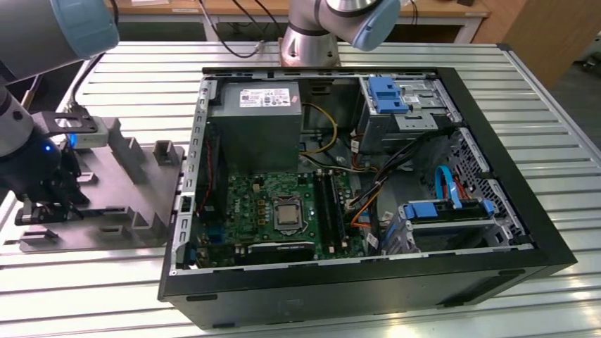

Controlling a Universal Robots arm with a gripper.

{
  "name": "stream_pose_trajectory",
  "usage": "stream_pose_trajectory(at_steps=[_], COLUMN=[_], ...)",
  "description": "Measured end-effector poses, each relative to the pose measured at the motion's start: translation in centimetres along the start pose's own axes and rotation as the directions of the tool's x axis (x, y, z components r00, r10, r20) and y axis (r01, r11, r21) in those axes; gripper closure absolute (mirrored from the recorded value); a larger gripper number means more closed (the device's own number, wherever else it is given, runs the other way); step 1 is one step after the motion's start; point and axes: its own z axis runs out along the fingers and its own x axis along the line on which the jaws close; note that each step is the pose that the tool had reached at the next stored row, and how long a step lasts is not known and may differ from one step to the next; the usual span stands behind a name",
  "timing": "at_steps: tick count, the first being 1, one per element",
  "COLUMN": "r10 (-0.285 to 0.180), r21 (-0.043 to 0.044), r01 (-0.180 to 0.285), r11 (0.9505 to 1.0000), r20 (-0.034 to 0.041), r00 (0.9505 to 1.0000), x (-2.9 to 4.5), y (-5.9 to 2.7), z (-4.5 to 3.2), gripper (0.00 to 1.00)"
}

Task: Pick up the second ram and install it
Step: 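Pick up the second ram and move it above second insertion slot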

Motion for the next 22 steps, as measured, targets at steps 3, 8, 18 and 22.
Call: stream_pose_trajectory(at_steps=[3, 8, 18, 22], r10=[0.000, 0.000, 0.000, 0.000], r21=[-0.0002, 0.0004, 0.0012, 0.0015], r01=[0.000, 0.000, 0.000, 0.000], r11=[1.0000, 1.0000, 1.0000, 1.0000], r20=[-0.0042, -0.0041, -0.0042, -0.0042], r00=[1.0000, 1.0000, 1.0000, 1.0000], x=[0.00, -0.01, -0.01, 0.00], y=[0.00, 0.00, 0.00, 0.01], z=[0.02, 0.03, 0.03, 0.03], gripper=[0.64, 0.66, 0.75, 0.81])
